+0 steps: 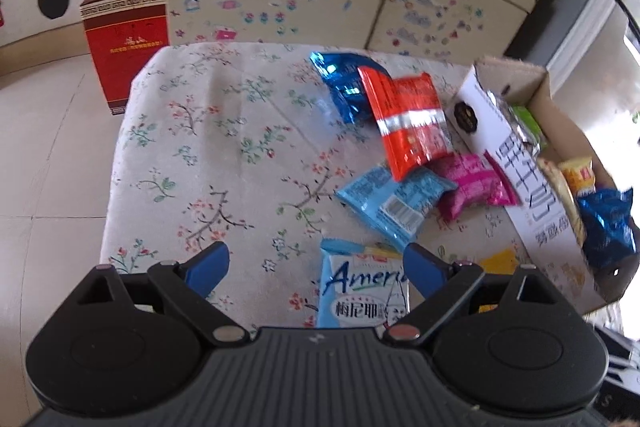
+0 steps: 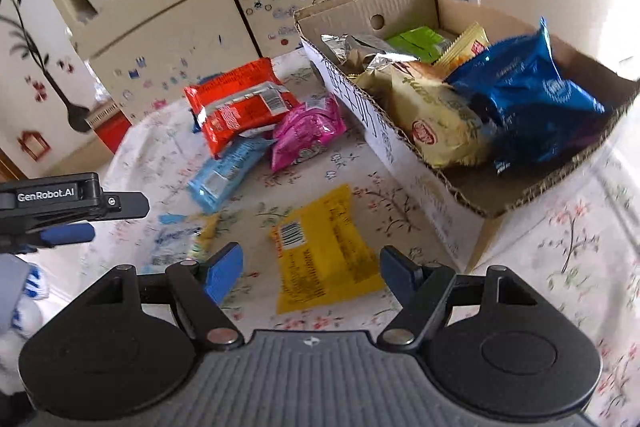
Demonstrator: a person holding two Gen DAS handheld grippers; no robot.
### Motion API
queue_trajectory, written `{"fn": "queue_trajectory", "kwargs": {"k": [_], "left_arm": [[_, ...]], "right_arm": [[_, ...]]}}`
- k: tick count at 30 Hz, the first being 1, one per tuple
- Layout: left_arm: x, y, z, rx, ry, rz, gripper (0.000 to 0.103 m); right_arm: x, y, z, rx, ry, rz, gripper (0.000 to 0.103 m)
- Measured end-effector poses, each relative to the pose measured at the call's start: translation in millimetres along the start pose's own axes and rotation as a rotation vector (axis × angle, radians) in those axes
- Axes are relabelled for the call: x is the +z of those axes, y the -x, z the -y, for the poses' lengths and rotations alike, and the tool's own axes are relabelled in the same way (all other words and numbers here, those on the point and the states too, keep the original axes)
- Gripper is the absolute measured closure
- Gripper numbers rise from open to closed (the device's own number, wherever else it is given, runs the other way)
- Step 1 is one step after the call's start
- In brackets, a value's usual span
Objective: Organize snacks
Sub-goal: 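Move both grippers back to the table and lower them over the packets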
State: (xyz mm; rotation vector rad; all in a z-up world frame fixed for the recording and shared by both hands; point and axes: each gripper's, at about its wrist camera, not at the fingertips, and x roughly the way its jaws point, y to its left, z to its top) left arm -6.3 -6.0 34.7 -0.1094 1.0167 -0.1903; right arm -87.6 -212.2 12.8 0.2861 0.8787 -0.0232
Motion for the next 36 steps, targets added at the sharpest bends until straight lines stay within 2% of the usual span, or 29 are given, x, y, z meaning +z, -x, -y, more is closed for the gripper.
{"fn": "queue_trajectory", "kwargs": {"k": [5,10,18,23,27,36], "left_arm": [[-6.9,-11.9,11.4,0.006,-0.058,-0.035,0.009],[-13.6,-21.4,18.2,0.012,-0.099,-0.064,0.009],[-20.3,-35.7,31.5,0.008,-0.171,-0.077,0.009],[-24.1,-39.4,40.3,0.033,-0.234,-0.054,0.007],[-24.9,-40.6,38.1,0.069,-0.243,-0.054,0.006],[-27.1,-39.0,32.7,0.069,-0.258,-0.040,0.008]], "right_arm": [[4.9,-9.8,-2.8,-0.032,0.067,0.012,0.022],[3.0,-23.8,-4.9,-0.059,0.092,-0.013,0.026],[-3.2,-35.9,-17.8,-0.117,0.201,-0.018,0.027],[-5.4,-38.0,-20.6,-0.148,0.262,-0.021,0.027],[-6.3,-39.0,-21.7,-0.157,0.283,-0.020,0.027],[-6.8,-36.1,-19.5,-0.172,0.280,-0.007,0.040]]}}
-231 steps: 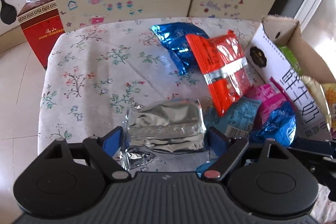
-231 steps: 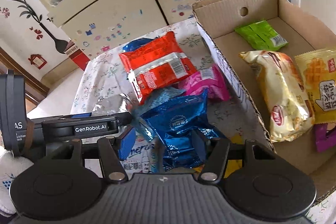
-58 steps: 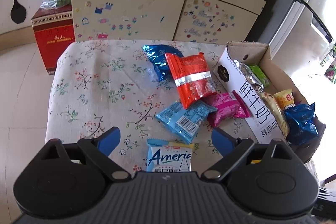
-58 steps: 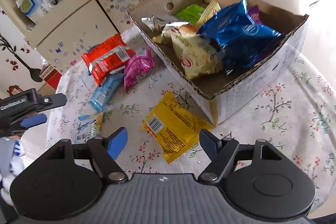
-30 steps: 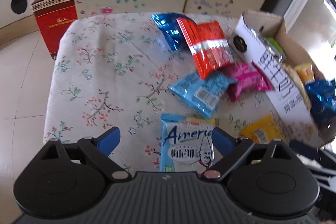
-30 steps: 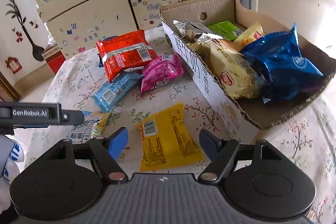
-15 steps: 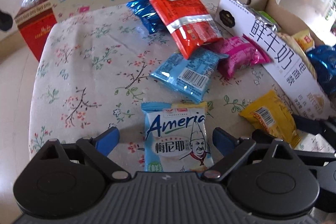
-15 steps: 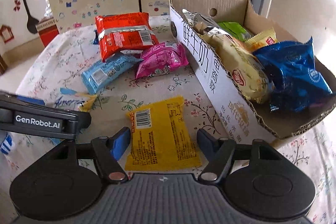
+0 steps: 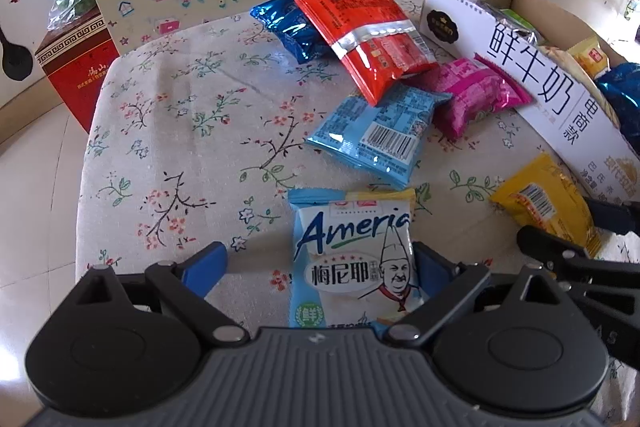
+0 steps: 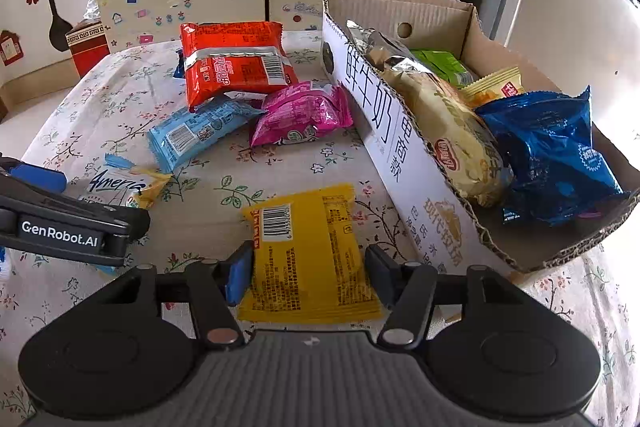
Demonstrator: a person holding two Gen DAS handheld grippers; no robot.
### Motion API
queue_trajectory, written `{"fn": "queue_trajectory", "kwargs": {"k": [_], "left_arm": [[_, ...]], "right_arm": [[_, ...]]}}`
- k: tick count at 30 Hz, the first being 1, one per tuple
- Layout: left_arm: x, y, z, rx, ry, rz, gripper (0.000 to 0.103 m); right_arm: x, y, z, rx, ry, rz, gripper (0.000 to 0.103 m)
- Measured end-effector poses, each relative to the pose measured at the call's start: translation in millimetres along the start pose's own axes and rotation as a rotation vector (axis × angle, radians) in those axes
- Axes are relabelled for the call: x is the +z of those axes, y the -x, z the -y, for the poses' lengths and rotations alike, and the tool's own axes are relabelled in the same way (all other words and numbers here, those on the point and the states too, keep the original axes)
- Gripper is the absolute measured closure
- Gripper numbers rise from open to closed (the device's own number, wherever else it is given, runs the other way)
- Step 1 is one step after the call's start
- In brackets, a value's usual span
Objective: Organize snacks
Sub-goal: 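Move both grippers back to the table and lower them over the packets, then grasp the white Ameria packet with the left gripper while the right gripper grasps the yellow packet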
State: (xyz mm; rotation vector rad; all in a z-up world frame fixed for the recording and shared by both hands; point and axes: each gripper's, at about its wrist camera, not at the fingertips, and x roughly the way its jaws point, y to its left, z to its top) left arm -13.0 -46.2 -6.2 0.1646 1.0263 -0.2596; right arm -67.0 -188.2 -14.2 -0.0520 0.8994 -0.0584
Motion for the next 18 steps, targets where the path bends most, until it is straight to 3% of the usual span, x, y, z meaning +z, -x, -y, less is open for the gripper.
{"fn": "queue_trajectory", "kwargs": {"k": [3,5,9,18], "left_arm": [[-0.6,2.4,2.6,-0.016,-0.017,0.015,0.017],[-1.4,5.4,7.5,-0.029,-0.049,0.032,0.033],[-3.1,9.9,15.1,-0.058,-0.093,0.053,0.051],[-7.2,18.2,18.4,-0.069,-0.111,0.079,0.054]], "right_arm": [[-0.2,1.2,0.1,-0.004,-0.006,0.000,0.043],[0.5,2.3,0.9,0.000,-0.012,-0.003,0.044],[1.2,4.7,0.5,0.000,-0.018,-0.004,0.045],[7.7,18.0,1.1,0.006,-0.045,0.016,0.045]]}}
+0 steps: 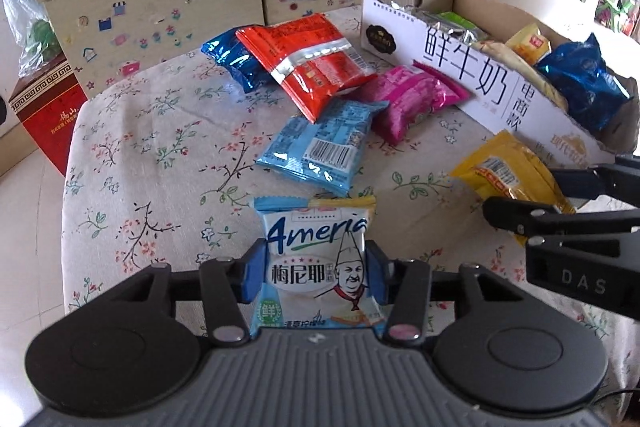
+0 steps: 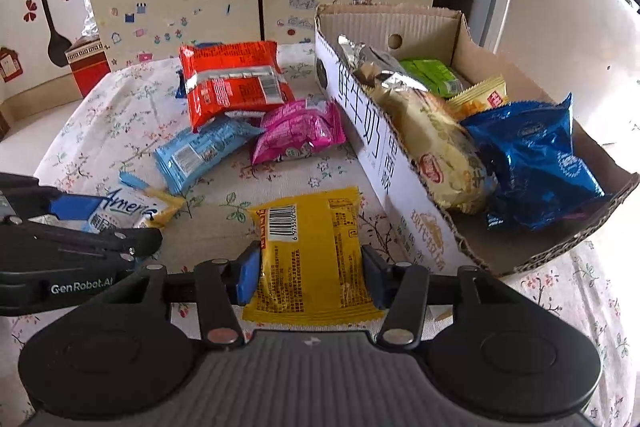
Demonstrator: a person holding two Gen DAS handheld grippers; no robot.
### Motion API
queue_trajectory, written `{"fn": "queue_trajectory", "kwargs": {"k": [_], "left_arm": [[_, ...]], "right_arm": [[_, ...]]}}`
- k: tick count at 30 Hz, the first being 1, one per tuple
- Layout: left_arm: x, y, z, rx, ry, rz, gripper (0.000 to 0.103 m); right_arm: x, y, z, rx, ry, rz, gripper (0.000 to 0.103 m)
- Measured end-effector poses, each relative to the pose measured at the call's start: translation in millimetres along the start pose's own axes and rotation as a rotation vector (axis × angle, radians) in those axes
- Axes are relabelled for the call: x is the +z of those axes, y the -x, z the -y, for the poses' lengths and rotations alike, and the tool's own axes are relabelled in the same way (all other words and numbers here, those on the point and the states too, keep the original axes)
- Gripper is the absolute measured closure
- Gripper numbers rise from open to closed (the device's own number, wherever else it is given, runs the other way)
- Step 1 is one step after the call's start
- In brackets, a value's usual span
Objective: Organize snacks
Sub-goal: 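Grasp the white Ameria packet with the left gripper while the right gripper grasps the yellow packet, then carry the Ameria and yellow packets into the box and release both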
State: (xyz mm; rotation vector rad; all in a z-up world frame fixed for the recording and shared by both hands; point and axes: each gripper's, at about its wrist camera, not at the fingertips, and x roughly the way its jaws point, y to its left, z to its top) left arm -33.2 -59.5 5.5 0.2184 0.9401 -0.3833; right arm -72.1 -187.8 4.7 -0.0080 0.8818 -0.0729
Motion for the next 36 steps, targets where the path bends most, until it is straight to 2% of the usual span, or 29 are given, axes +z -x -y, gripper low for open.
{"fn": "queue_trajectory", "kwargs": {"k": [9,16,24,29,36], "left_arm": [[6.6,17.2,-5.6,0.002,0.014,0.052,0.054],[19.6,35.7,-7.3,0.027,0.007,0.133,0.054],[40.8,60.1,-7.1,0.066,-0.007,0.255,0.054],[51.2,73.2,-9.2,0.080,-0.004,0.320,0.054],[57.0,75.3,-1.6,0.065,-0.020,0.349,0.054]], "right_arm": [[14.7,13.3,-3.7,0.036,0.004,0.002,0.045],[34.8,26.8,-1.9,0.051,0.041,0.013,0.045],[62.2,48.9,9.0,0.050,0.126,0.090,0.045],[71.3,52.3,32.7,0.053,0.050,0.133,0.045],[82.5,52.4,57.8,0.042,-0.036,0.170,0.045]]}}
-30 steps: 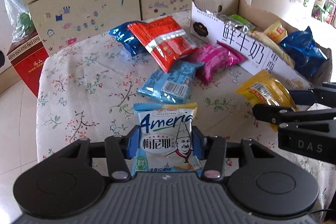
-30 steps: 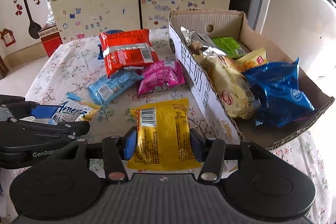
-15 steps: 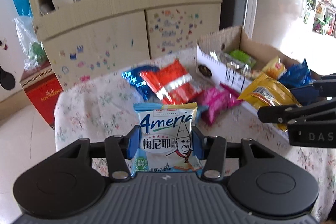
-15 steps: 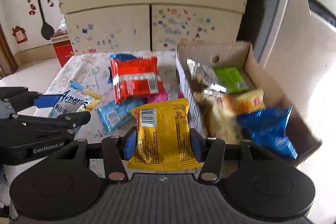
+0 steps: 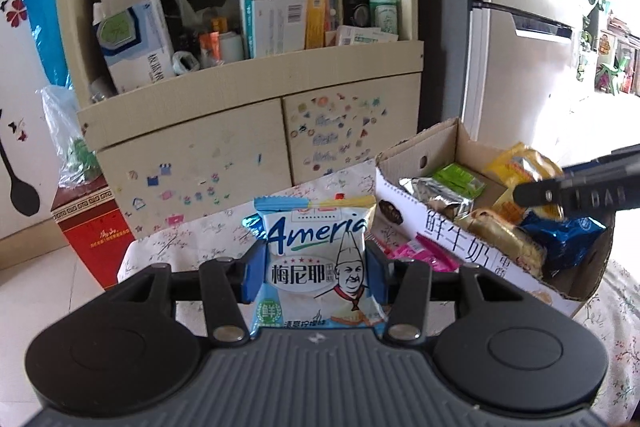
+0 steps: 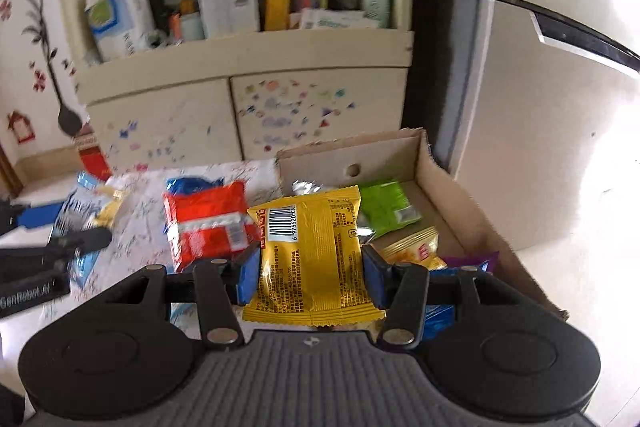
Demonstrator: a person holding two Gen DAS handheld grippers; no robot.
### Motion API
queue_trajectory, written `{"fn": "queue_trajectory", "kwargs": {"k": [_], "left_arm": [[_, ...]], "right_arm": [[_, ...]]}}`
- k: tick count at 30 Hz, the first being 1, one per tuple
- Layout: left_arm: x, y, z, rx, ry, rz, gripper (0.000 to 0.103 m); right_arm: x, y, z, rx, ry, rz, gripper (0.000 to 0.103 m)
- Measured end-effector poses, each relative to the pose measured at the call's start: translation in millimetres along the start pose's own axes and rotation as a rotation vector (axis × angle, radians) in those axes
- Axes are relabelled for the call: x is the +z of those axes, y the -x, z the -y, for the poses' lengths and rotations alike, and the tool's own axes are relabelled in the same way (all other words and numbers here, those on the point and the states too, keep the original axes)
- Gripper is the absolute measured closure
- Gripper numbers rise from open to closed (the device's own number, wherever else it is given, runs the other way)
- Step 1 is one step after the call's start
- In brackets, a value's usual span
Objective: Organize snacks
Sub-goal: 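Carry the Ameria and yellow packets into the box and release both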
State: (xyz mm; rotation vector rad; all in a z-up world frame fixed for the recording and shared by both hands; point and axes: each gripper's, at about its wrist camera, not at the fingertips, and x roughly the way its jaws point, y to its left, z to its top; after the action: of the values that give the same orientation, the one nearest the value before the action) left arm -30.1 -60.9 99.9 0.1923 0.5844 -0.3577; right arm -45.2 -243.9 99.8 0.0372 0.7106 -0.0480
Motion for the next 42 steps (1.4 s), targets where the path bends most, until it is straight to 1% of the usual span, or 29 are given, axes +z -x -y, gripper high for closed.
{"fn": "queue_trajectory", "kwargs": {"k": [7,12,15,19,23,27,31,36,41,42], "left_arm": [[8.2,-5.0,16.4,-0.036,-0.008,0.022,0.054],[18.6,-15.5,28.1,-0.066,-0.006,0.034,0.054],[26.4,-25.8,33.9,-0.099,0.015,0.025,0.054],[37.8,-38.3,46.2,-0.113,-0.003,0.043,0.054],[49.0,-53.5,60.2,-0.145,-0.019,0.052,0.054],[57.7,-72.8,73.7,-0.182,-0.022,0.042,0.054],[62.6,-93.4,84.8,-0.213,-0.014,0.022,0.053],[65.7,-117.6,95.7,-0.233,-0.006,-0.006,0.053],[70.2,-136.5,104.4,-0.264,-0.007,-0.010,0.053],[70.0,-138.3,105.5,-0.266,-0.008,-0.008,0.052]], "right_arm": [[11.4,5.0,30.7,-0.023,-0.103,0.048,0.045],[16.9,4.0,51.8,-0.044,-0.181,0.064,0.045],[20.6,1.7,59.7,-0.050,-0.212,0.069,0.045],[23.6,-0.7,67.5,-0.060,-0.257,0.077,0.045],[24.7,-3.8,72.5,-0.062,-0.296,0.075,0.045],[27.4,-8.3,75.9,-0.077,-0.317,0.075,0.044],[29.1,-17.3,81.8,-0.080,-0.362,0.052,0.044],[32.2,-24.9,87.4,-0.100,-0.380,0.046,0.044],[34.9,-33.8,98.1,-0.118,-0.446,0.043,0.044],[34.8,-35.8,100.0,-0.122,-0.462,0.040,0.043]]}}
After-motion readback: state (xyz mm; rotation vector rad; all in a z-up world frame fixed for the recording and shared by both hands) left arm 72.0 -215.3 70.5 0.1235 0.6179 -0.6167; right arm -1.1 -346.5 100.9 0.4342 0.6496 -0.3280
